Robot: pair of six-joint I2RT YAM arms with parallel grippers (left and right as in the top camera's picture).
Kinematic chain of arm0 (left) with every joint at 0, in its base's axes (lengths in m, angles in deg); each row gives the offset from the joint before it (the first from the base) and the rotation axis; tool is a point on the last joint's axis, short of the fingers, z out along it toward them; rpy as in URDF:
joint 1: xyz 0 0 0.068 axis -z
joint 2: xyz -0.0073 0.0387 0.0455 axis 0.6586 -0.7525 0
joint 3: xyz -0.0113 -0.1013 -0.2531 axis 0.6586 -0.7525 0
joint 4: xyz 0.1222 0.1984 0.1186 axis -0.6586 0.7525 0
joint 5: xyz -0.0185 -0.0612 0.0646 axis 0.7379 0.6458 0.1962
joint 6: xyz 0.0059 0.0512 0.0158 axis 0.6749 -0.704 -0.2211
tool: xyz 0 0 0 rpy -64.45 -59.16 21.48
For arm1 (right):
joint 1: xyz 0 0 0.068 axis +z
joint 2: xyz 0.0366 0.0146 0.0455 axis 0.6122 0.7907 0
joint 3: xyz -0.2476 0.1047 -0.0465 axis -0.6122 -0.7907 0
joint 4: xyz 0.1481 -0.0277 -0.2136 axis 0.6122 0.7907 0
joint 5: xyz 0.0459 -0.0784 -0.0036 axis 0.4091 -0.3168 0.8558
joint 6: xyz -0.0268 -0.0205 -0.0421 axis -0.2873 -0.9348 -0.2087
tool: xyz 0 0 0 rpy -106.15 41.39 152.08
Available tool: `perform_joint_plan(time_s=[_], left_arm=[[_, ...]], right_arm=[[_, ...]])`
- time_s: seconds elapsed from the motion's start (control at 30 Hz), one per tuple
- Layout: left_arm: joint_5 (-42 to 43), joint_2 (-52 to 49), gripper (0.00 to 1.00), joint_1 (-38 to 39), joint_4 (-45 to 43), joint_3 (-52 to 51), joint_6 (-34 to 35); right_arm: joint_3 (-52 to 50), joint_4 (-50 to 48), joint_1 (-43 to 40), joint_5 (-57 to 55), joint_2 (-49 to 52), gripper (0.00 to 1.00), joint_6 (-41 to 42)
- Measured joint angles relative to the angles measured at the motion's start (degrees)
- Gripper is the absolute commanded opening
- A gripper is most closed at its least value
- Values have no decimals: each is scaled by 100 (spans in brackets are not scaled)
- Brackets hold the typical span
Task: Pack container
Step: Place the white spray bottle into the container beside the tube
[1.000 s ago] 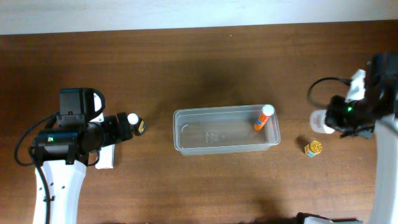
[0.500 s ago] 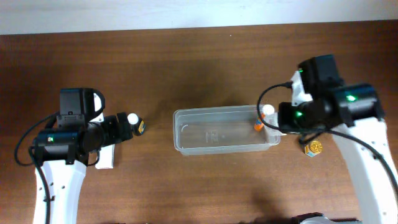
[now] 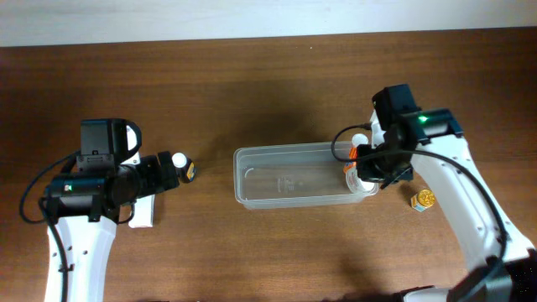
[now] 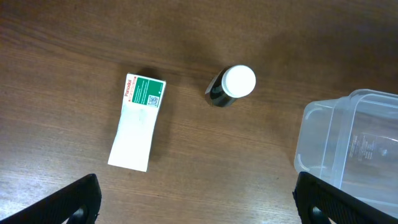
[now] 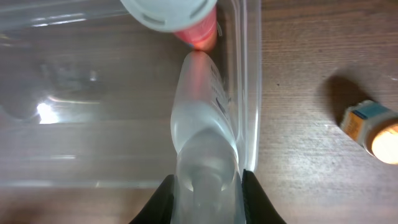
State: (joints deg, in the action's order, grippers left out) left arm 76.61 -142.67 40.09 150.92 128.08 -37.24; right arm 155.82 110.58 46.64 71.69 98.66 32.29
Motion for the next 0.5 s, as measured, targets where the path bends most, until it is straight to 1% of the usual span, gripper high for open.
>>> perform_joint_plan(time_s=[0.17,0.33,0.43,0.5], left_arm=[[0,0,99,0,0,0,0],[0,0,99,0,0,0,0],[0,0,99,0,0,0,0],[0,0,99,0,0,0,0]], right_arm=[[-149,-188,2,-109,188,18,0],[-149,-214,2,-153,188,25,-4],[-149,-186,2,-177,188,36,-4],[-144,-111,2,-195,188,38,-15]])
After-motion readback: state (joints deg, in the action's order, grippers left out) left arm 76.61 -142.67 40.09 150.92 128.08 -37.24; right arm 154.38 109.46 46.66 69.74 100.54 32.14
